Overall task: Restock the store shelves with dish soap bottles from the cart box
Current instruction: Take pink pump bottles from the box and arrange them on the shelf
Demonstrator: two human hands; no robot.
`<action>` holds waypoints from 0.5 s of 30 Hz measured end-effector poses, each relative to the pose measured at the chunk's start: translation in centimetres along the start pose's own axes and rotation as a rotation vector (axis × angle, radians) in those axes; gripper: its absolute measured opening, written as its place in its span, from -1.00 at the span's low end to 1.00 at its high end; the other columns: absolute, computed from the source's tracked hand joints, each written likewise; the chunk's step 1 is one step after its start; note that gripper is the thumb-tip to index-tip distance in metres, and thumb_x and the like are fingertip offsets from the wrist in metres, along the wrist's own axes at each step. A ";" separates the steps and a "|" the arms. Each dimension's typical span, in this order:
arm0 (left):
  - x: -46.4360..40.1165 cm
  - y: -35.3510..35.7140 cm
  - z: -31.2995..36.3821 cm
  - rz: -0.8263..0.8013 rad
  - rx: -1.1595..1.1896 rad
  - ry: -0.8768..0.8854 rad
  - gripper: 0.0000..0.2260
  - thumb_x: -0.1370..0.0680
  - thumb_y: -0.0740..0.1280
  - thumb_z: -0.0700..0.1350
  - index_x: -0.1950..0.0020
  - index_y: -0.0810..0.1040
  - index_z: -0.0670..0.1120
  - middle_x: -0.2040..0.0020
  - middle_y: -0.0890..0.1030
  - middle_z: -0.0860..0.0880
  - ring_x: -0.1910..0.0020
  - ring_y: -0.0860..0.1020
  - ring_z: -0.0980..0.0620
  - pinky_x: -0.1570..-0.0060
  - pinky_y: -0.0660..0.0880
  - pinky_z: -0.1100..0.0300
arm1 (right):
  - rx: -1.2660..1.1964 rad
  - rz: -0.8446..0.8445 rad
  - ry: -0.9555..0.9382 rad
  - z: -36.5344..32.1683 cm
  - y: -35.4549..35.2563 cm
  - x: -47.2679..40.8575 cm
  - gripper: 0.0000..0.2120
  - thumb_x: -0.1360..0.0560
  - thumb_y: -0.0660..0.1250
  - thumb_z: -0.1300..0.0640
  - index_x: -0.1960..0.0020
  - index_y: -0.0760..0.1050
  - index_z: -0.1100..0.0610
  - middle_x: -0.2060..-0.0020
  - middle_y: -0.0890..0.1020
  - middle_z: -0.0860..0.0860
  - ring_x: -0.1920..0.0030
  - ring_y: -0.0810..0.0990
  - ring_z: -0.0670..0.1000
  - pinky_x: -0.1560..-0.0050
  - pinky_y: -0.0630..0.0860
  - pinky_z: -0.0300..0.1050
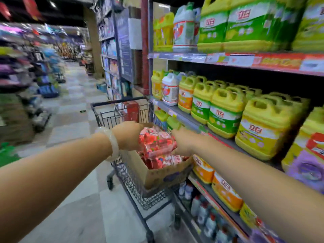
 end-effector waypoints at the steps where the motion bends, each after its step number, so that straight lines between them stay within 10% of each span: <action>1: -1.7 1.1 -1.1 -0.014 0.012 -0.013 -0.50 -0.46 0.39 0.00 -0.38 0.38 -0.01 -0.20 0.55 -0.07 -0.18 0.51 -0.08 -0.07 0.43 0.17 | -0.025 -0.012 0.006 0.3 0.5 -2.0 -0.25 -0.42 0.36 -0.17 -0.41 0.18 0.21 -0.26 0.41 0.23 -0.21 0.46 0.23 -0.18 0.47 0.06; 15: -24.4 13.2 -11.3 -0.240 0.104 0.003 -0.54 -0.48 0.36 0.06 -0.31 0.41 -0.10 -0.21 0.53 -0.09 -0.17 0.51 -0.07 -0.11 0.44 0.13 | -0.300 -0.181 0.249 7.2 10.5 -24.7 -0.37 -0.46 0.38 -0.04 -0.41 0.26 0.19 -0.31 0.45 0.13 -0.28 0.46 0.14 -0.26 0.44 0.01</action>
Point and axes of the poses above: each hand's wrist, its own x-axis away from the middle knuckle, its own y-axis out of the palm, z = x × y, the point moved 10 cm from there along -x, towards the middle knuckle
